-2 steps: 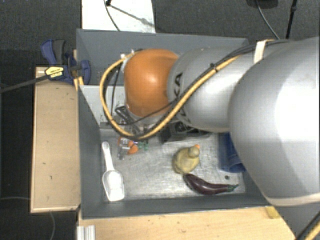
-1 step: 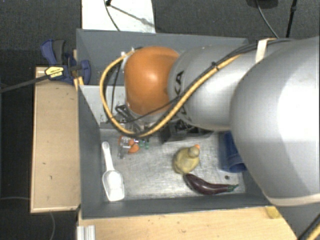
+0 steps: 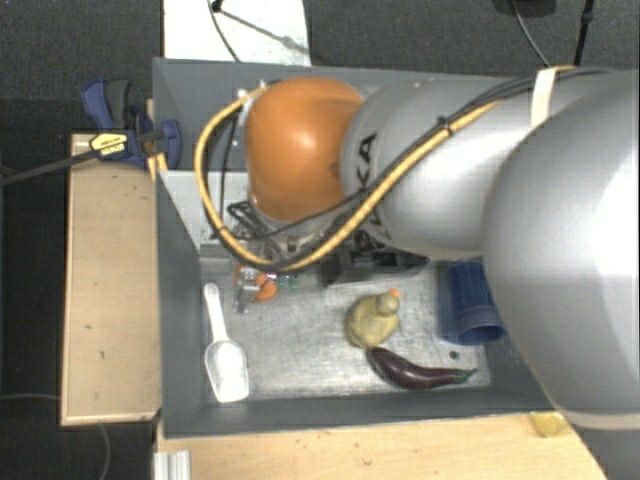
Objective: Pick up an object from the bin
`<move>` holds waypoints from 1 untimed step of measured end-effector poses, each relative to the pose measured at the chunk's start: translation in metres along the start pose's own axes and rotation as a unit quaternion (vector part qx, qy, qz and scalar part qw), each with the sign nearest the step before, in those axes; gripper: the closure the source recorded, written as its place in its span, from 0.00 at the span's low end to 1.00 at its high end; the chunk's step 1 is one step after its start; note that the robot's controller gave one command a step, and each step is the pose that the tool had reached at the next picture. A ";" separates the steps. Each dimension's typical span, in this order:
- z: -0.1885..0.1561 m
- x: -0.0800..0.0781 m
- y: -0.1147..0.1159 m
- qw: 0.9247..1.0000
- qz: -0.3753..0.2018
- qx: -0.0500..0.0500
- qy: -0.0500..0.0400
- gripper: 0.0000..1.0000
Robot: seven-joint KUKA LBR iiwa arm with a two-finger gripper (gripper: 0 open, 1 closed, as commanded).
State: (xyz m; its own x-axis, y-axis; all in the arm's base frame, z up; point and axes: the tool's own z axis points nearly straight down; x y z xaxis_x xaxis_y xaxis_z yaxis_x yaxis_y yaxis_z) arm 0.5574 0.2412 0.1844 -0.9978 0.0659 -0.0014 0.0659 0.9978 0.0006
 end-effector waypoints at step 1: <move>-0.021 0.000 0.003 1.000 0.000 -0.001 -0.002 1.00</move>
Offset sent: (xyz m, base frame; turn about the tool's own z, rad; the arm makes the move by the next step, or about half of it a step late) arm 0.0042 0.0065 -0.0588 -0.0266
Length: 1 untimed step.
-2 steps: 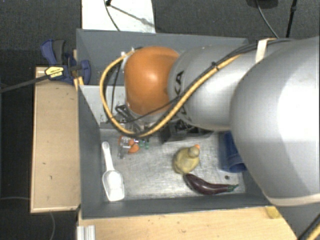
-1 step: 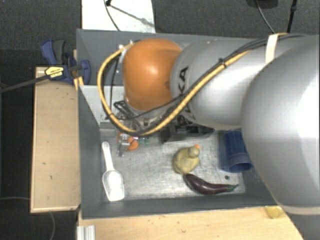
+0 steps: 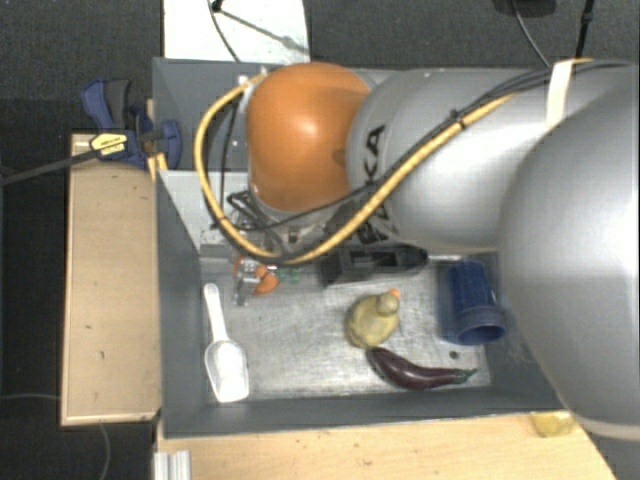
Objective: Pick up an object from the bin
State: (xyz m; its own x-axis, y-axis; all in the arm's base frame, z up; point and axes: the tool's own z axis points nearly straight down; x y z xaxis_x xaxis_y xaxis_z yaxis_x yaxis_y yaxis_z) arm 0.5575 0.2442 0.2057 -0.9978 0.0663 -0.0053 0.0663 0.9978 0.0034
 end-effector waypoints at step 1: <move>0.057 -0.004 0.003 1.000 -0.009 0.000 -0.001 1.00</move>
Offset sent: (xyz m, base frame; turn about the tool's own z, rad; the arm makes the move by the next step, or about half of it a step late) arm -0.0011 0.0024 -0.0287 -0.0071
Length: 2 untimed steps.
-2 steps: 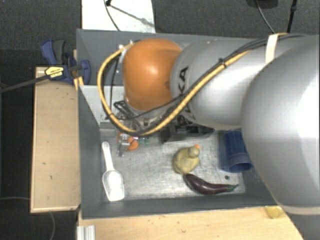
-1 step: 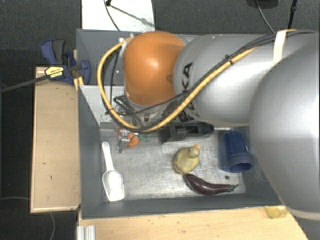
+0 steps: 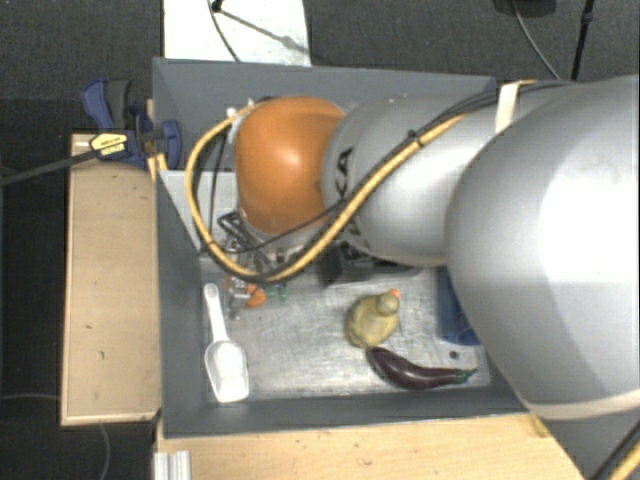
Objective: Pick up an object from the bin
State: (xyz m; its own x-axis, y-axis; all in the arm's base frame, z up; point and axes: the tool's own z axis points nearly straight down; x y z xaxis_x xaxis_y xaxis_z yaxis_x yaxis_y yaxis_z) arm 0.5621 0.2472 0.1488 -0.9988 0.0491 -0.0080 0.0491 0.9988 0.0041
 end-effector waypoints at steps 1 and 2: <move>0.029 0.005 -0.002 1.000 0.000 0.003 0.006 1.00; 0.007 0.003 -0.001 1.000 0.004 0.001 0.002 1.00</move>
Offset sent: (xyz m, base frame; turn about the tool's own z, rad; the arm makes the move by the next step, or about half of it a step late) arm -0.0087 -0.0006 -0.0257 0.0608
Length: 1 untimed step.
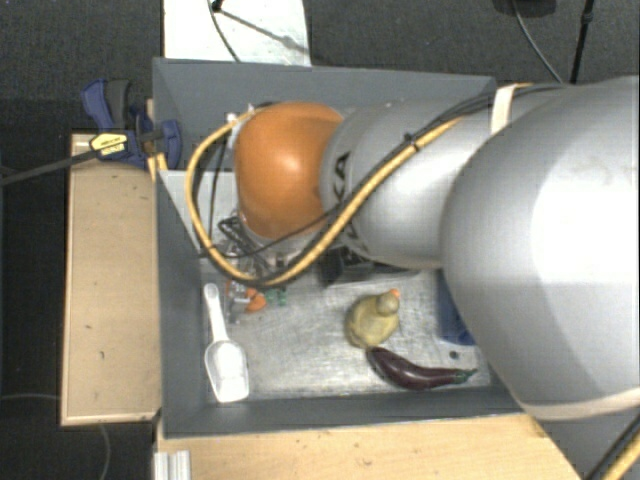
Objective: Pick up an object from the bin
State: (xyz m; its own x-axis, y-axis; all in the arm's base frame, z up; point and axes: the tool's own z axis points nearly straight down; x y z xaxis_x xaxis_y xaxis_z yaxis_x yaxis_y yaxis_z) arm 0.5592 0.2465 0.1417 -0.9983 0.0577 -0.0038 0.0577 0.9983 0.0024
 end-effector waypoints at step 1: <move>0.002 -0.009 0.003 1.000 0.007 0.000 0.000 1.00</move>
Offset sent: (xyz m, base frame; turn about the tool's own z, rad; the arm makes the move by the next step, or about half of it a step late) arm 0.0026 -0.0042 -0.0119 -0.0094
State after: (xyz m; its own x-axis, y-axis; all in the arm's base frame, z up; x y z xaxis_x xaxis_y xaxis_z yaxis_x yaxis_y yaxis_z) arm 0.5685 0.2487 0.1394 -0.9974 0.0714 -0.0038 0.0714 0.9974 0.0025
